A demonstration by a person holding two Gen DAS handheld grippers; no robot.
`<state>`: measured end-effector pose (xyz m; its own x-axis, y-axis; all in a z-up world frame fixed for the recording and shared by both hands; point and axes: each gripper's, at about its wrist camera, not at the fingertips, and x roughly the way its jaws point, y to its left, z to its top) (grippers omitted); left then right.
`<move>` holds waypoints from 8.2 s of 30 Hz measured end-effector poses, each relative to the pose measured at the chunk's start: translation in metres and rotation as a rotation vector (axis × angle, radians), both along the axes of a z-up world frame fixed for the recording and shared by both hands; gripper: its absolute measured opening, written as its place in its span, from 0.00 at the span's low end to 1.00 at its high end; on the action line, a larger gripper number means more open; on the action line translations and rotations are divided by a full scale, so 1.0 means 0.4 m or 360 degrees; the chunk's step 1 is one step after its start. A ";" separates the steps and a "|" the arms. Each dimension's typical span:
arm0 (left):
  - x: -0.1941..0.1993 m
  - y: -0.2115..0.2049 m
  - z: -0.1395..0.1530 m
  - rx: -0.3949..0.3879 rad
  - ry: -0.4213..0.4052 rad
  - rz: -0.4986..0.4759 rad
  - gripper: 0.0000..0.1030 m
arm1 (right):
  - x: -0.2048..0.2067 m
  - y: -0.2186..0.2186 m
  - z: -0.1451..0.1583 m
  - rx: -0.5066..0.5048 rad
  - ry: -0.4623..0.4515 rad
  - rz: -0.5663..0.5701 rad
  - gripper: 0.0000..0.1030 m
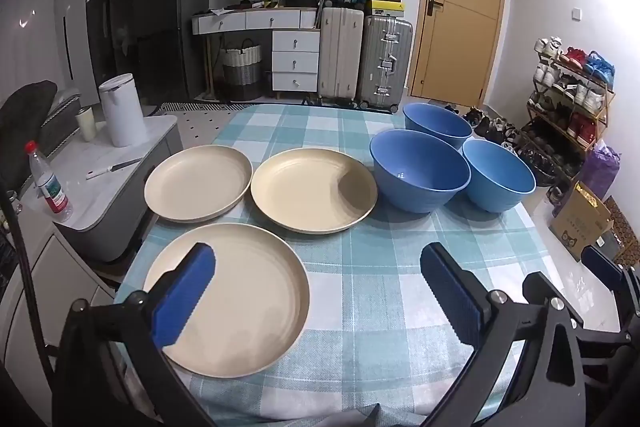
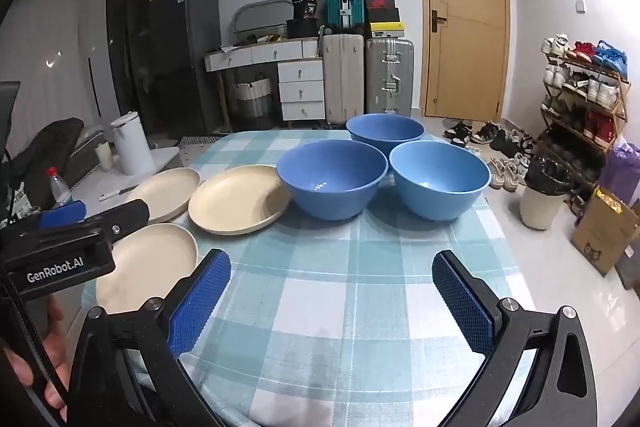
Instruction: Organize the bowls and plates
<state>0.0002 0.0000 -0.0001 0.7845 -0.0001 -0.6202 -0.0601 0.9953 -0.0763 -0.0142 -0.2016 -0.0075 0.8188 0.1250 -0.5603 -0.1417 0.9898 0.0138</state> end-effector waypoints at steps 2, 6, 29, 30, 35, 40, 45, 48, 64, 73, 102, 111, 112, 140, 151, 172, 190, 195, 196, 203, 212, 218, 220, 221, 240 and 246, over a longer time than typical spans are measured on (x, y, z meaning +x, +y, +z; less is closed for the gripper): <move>-0.001 0.000 -0.001 -0.0002 0.0007 -0.0001 1.00 | -0.003 0.002 0.001 -0.0007 -0.0013 0.0013 1.00; 0.000 0.004 -0.005 -0.0002 0.0034 0.0005 1.00 | -0.019 0.006 0.004 -0.0023 -0.0066 0.0040 1.00; -0.012 -0.015 -0.016 0.0039 -0.0005 0.0008 1.00 | -0.048 -0.005 0.014 0.0026 -0.0148 0.0038 1.00; -0.013 -0.016 -0.016 0.0041 -0.0006 0.0010 1.00 | -0.051 -0.004 0.014 0.0033 -0.0147 0.0041 1.00; -0.011 -0.017 -0.021 0.0027 0.0017 0.0004 1.00 | -0.053 -0.002 0.014 0.0036 -0.0146 0.0049 1.00; -0.010 -0.014 -0.022 0.0034 0.0020 0.0013 1.00 | -0.048 0.004 0.017 -0.0036 -0.0160 0.0010 1.00; -0.009 -0.009 -0.024 0.0031 0.0028 0.0026 1.00 | -0.037 -0.003 0.022 -0.0014 -0.0159 0.0003 1.00; -0.009 -0.006 -0.025 0.0023 0.0030 0.0023 1.00 | -0.039 -0.007 0.023 -0.0004 -0.0160 0.0008 1.00; -0.014 -0.010 -0.010 0.0026 0.0013 -0.0018 1.00 | 0.013 -0.048 0.015 0.0037 -0.0056 -0.0103 1.00; -0.002 -0.001 0.012 0.0177 -0.0005 -0.0025 1.00 | 0.030 -0.015 0.030 -0.0028 -0.0140 -0.0002 1.00; 0.381 0.633 -0.136 -0.0095 0.0311 0.0420 1.00 | 0.670 0.677 0.123 -0.0118 0.0353 0.1053 1.00; 0.492 0.711 -0.284 -0.0219 0.0512 0.0427 1.00 | 0.882 0.849 -0.139 -0.0356 0.0693 0.1044 0.99; 0.498 0.718 -0.293 -0.0243 0.0523 0.0424 1.00 | 0.895 0.853 -0.161 -0.0369 0.0722 0.1038 0.99; 0.529 0.782 -0.389 -0.0778 0.0590 0.0221 0.11 | 1.008 0.879 -0.377 -0.0349 0.1073 0.0979 0.18; 0.525 0.800 -0.377 -0.0782 0.0627 0.0259 0.11 | 1.008 0.870 -0.367 -0.0247 0.1136 0.0970 0.13; 0.486 0.776 -0.259 -0.0716 0.0646 0.0194 0.11 | 0.985 0.837 -0.244 -0.0134 0.1134 0.0932 0.13; 0.292 0.654 -0.231 -0.0711 0.0727 0.0113 0.12 | 0.755 0.700 -0.168 -0.0176 0.1124 0.0938 0.13; 0.240 0.614 -0.236 -0.0683 0.0740 0.0097 0.12 | 0.684 0.657 -0.169 -0.0170 0.1127 0.0933 0.13; 0.230 0.606 -0.238 -0.0661 0.0740 0.0093 0.12 | 0.671 0.648 -0.172 -0.0167 0.1131 0.0935 0.13; 0.171 0.545 -0.277 -0.0543 0.0811 0.0062 0.12 | 0.583 0.598 -0.203 -0.0170 0.1139 0.0944 0.13; 0.145 0.483 -0.269 -0.0362 0.0819 -0.0001 0.13 | 0.522 0.542 -0.237 -0.0192 0.1120 0.0919 0.14; 0.142 0.472 -0.269 -0.0294 0.0810 0.0005 0.13 | 0.488 0.546 -0.247 -0.0332 0.1038 0.0921 0.15; 0.140 0.467 -0.270 -0.0283 0.0803 0.0011 0.13 | 0.483 0.545 -0.253 -0.0350 0.1029 0.0922 0.15; 0.138 0.463 -0.270 -0.0272 0.0799 0.0013 0.13 | 0.483 0.543 -0.257 -0.0360 0.1032 0.0920 0.15; 0.121 0.449 -0.310 -0.0210 0.0813 0.0062 0.19 | 0.453 0.508 -0.245 -0.0355 0.0958 0.0894 0.15; 0.098 0.473 -0.315 -0.0308 0.0810 0.0137 0.41 | 0.455 0.454 -0.259 -0.0167 0.0963 0.0814 0.27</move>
<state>0.0392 0.1891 -0.1263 0.3878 -0.1008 -0.9162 -0.2179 0.9558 -0.1974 0.1679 -0.0201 -0.1112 0.2244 0.3249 -0.9187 -0.5760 0.8047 0.1439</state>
